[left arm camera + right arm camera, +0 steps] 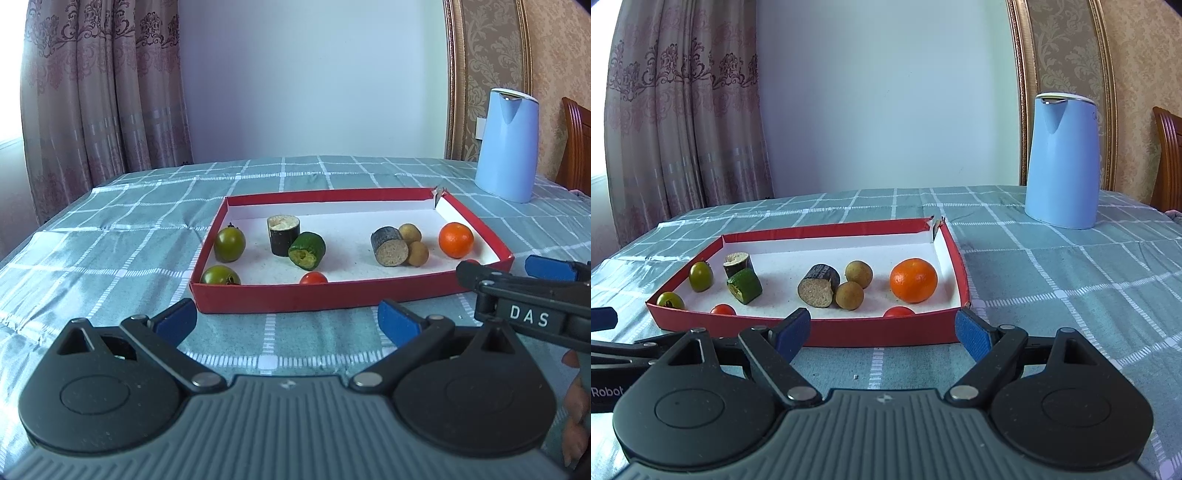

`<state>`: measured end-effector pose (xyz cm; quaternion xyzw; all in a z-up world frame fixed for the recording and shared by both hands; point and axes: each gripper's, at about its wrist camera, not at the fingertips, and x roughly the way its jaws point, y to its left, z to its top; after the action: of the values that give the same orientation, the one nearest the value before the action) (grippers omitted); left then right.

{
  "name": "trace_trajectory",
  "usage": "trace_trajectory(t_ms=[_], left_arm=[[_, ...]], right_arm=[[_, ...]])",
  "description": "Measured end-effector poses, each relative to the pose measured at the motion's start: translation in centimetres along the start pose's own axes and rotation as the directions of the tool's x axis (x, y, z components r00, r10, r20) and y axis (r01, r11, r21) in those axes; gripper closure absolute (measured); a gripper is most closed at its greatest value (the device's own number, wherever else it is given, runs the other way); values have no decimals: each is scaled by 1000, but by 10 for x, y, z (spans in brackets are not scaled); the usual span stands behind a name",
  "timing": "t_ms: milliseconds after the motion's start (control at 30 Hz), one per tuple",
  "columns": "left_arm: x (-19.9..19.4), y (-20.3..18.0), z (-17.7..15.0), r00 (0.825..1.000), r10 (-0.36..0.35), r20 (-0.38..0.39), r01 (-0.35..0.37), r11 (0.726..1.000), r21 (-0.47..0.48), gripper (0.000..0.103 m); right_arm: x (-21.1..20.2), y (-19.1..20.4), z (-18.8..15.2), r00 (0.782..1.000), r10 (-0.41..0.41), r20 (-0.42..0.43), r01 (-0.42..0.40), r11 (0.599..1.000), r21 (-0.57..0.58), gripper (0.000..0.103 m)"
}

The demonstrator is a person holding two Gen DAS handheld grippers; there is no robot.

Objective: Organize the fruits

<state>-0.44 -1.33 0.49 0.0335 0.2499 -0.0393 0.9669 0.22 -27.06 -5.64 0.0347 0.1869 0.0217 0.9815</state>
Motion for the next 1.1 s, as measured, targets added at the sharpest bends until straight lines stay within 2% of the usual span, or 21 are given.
trace_trajectory(t_ms=[833,1100], left_arm=[[-1,-2,-2,1000,-4,10,3,1000,18,0],[-1,-2,-3,999,24,32,-24,999,31,0]], right_arm=[[2,1,0,1000,2,-11,-2,1000,-11,17],[2,1,-1,1000,3,-16,-4,1000,-17,17]])
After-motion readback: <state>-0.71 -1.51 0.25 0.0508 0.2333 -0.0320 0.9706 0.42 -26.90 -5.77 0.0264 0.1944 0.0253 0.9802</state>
